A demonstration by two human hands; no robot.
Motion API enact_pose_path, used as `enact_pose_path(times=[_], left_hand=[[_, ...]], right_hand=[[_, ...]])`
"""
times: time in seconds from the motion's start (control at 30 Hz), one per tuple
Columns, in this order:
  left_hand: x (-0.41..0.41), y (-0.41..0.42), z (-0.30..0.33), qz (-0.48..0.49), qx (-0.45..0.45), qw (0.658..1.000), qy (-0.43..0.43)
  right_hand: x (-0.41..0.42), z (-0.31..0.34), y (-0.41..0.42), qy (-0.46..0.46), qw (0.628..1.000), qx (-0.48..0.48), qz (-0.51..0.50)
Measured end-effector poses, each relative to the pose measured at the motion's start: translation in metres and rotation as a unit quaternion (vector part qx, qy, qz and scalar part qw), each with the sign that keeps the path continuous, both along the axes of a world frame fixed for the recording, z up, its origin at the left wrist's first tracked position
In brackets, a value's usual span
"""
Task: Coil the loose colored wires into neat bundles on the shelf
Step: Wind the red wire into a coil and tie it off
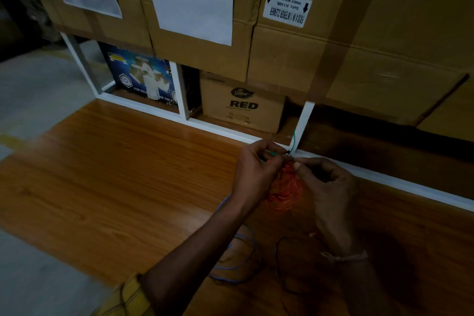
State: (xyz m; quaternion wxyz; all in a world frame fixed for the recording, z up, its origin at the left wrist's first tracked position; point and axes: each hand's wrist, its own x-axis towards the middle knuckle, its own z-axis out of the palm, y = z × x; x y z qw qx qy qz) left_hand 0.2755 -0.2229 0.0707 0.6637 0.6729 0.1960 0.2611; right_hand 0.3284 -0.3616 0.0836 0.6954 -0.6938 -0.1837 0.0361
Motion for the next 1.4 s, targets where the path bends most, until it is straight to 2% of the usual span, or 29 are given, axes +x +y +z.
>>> enact_pose_path(times=[1.0,1.4], left_hand=[[-0.0047,-0.0018,0.0003,-0.014,-0.029,0.999,-0.015],[-0.0065,-0.0004,-0.0027,-0.018,0.023,1.0,0.007]], right_hand=[[-0.0009,-0.0077,0.0016,0.033,0.999,-0.004,-0.014],[-0.001,-0.0083,0.0023,0.053,0.999,0.009,-0.008]])
